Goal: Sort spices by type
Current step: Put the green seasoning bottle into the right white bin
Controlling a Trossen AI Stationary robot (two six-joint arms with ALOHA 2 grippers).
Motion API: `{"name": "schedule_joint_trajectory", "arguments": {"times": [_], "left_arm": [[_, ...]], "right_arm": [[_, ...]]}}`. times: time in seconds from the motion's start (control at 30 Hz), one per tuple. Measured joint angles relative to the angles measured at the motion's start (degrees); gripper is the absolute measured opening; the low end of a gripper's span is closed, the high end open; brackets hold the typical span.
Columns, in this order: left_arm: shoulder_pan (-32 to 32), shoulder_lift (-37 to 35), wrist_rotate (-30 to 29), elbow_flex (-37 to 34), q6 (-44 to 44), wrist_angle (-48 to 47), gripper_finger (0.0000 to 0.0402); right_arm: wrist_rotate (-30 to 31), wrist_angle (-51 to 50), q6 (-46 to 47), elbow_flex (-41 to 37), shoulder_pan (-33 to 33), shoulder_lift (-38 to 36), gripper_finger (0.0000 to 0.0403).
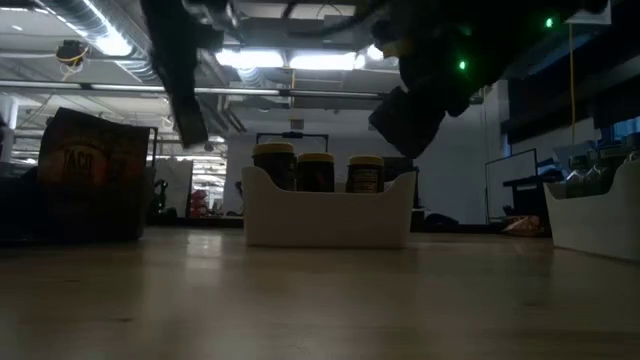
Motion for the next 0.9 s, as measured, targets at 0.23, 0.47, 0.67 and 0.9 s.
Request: {"name": "schedule_joint_trajectory", "arguments": {"times": [0.23,0.47,0.67,0.9], "left_arm": [[-19.63,-4.53,3.03,0.0,-13.55,-0.69,0.0184],[-38.59,-2.51,7.43,0.0,-24.47,4.7,0.0184],[-50.28,1.83,7.51,0.04,-29.75,13.67,0.0184],[-55.7,11.56,6.4,0.04,-30.0,20.35,0.0184]], "right_arm": [[0.62,-8.82,-1.43,8.02,5.91,0.0,0.0121],[-4.57,-11.5,-1.42,14.55,12.85,-0.02,0.0121],[-7.0,-11.1,3.25,15.38,17.57,-0.02,0.0121],[-7.99,-10.4,8.99,15.38,20.67,-0.02,0.0121]]}}
